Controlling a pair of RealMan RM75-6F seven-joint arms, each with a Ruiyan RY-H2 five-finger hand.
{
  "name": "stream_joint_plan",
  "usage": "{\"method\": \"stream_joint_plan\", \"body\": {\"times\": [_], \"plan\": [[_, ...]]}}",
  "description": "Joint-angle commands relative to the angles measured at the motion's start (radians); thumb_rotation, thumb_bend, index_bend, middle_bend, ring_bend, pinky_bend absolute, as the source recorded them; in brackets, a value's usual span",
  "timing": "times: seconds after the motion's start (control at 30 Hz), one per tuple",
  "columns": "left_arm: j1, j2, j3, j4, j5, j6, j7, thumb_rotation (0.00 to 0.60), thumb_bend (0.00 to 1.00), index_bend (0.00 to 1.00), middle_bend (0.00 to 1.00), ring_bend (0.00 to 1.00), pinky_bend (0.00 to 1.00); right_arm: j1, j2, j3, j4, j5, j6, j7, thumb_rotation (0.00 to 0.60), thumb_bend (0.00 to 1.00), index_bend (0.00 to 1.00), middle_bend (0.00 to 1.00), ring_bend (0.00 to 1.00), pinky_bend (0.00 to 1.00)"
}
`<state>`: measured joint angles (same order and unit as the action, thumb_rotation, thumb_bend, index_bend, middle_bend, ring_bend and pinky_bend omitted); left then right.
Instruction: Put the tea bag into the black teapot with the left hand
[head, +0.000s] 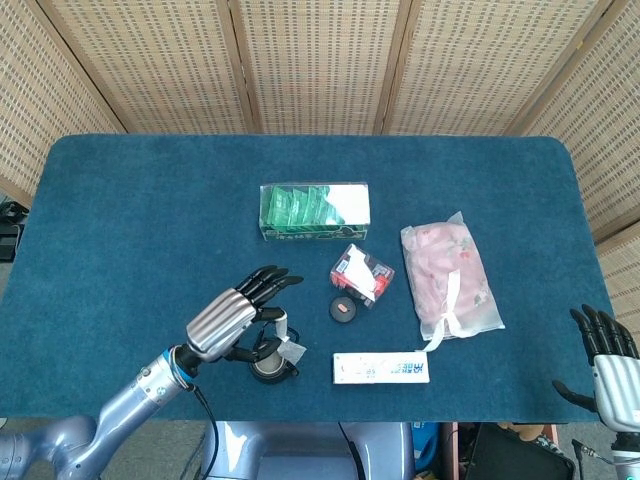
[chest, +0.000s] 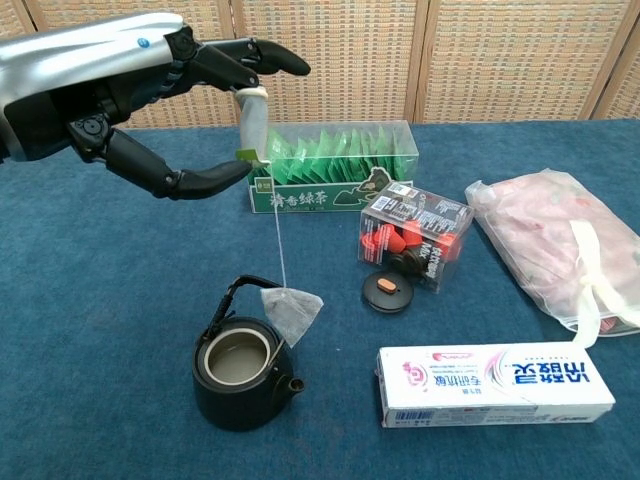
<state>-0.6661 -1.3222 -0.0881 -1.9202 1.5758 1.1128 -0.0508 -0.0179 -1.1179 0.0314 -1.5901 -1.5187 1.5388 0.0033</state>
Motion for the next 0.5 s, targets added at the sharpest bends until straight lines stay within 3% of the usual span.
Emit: {"method": "stream_joint_plan", "body": {"times": [0.03,0.5], "plan": [[0.009,0.000,0.013,0.005,-0.003,0.000,-0.003,0.600,0.43,0.61,0.10,0.00,0.00,0.000,-0.001,0.000,0.001,0.001,0.000,0.001,0.600,0.00,0.07,0.11,0.03,0.14],[0.046,0.007,0.050,0.006,-0.008,0.014,-0.027,0.600,0.43,0.61,0.10,0.00,0.00,0.000,-0.003,0.001,0.004,0.004,-0.005,0.001,0.600,0.00,0.07,0.11,0.03,0.14]]}}
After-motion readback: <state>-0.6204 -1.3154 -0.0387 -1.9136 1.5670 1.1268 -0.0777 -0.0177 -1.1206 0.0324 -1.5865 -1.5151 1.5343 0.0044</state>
